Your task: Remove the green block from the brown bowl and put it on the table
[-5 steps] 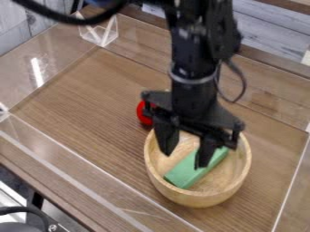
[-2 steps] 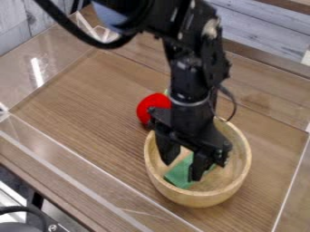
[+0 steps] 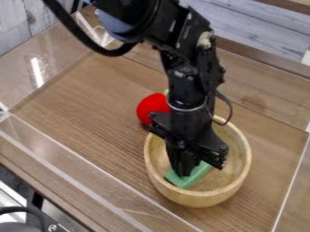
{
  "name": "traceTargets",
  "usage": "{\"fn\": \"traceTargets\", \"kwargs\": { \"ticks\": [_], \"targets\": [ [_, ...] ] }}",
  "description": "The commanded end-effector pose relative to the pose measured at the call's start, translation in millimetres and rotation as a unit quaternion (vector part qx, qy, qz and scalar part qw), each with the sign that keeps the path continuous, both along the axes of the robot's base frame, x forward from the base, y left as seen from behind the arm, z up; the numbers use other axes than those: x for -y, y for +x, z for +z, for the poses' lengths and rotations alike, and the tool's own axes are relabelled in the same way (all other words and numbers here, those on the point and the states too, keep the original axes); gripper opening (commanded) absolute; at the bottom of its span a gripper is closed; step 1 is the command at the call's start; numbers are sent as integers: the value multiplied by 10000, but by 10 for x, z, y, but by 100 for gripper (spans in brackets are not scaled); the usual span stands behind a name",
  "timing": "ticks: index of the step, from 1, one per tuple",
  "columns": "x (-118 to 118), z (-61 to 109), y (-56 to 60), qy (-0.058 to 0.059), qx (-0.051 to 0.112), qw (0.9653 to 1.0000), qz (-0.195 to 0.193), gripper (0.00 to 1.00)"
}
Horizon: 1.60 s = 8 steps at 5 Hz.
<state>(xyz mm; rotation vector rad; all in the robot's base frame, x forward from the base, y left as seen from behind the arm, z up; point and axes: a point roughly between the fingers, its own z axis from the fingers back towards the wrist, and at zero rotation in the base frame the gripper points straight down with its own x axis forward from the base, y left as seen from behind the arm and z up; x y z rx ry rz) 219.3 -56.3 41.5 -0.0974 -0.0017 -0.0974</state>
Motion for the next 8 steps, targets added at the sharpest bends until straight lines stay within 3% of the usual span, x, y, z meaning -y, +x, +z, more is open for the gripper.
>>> {"fn": "traceTargets", "kwargs": {
  "ticks": [1, 2, 4, 6, 8],
  "targets": [
    [55, -38, 18, -30, -47, 9990, -436, 100],
    [83, -39, -24, -50, -59, 9981, -610, 0],
    [171, -11, -95, -91, -22, 9948, -1011, 0],
    [188, 1, -44, -119, -3, 9971, -754, 0],
    [251, 117, -38, -146, 18, 9979, -637, 0]
  ]
}}
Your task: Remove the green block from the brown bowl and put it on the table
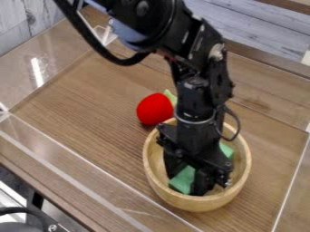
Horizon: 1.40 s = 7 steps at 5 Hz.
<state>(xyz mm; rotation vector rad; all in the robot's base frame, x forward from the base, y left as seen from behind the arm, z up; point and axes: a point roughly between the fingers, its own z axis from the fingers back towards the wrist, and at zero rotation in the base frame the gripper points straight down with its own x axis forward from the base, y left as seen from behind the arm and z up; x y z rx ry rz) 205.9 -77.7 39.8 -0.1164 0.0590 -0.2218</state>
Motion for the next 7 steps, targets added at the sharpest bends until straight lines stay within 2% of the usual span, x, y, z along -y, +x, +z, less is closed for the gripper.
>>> {"fn": "traceTargets", "kwargs": {
  "ticks": [1, 2, 4, 5, 6, 7],
  "targets": [
    [83, 147, 99, -108, 300, 9994, -116, 0],
    [121, 156, 103, -133, 310, 9992, -232, 0],
    [-49, 178, 69, -166, 345, 9992, 94, 0],
    [-53, 154, 81, -159, 343, 9991, 215, 0],
    [-40, 319, 62, -154, 474, 9971, 581, 0],
    [-89, 696, 138, -158, 721, 9954, 603, 0]
  ]
}}
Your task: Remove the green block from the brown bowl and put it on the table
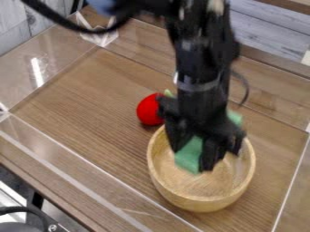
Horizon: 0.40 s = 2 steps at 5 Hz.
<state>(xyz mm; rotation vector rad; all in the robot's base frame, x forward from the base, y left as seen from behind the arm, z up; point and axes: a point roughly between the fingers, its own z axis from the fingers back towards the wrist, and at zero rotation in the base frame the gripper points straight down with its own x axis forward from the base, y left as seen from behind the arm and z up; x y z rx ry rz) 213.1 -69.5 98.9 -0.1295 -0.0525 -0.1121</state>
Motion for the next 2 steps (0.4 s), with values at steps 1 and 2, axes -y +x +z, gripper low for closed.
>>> {"fn": "traceTargets", "kwargs": {
  "ticks": [1, 2],
  "targets": [
    [-123, 471, 168, -76, 385, 9989, 244, 0],
    [-251, 607, 204, -124, 479, 9971, 571, 0]
  ]
}}
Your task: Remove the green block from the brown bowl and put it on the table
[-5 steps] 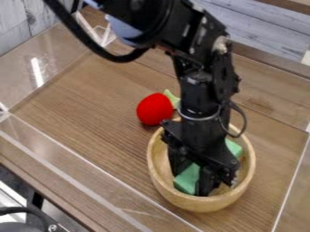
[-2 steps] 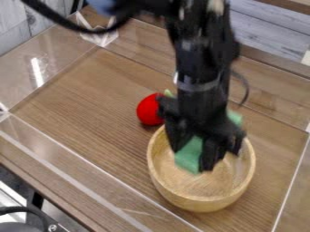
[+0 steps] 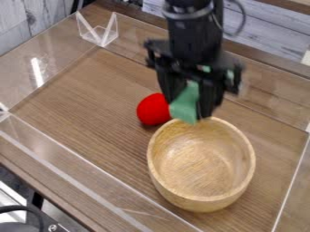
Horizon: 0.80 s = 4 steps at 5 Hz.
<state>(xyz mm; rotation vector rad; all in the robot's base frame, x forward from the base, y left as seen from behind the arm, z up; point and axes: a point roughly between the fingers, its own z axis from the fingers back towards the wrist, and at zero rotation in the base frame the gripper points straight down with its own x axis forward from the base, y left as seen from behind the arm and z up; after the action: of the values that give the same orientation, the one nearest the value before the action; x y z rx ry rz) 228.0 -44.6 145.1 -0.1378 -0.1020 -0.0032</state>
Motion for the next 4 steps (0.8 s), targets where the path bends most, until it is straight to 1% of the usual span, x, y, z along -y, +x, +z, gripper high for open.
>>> {"fn": "traceTargets", "kwargs": {
  "ticks": [1, 2, 3, 4],
  "targets": [
    [-85, 183, 54, -81, 338, 9990, 276, 0],
    [-142, 269, 104, -130, 393, 9985, 359, 0],
    [-170, 336, 128, -142, 429, 9982, 393, 0],
    [-229, 402, 102, -139, 443, 9978, 473, 0]
  ]
}}
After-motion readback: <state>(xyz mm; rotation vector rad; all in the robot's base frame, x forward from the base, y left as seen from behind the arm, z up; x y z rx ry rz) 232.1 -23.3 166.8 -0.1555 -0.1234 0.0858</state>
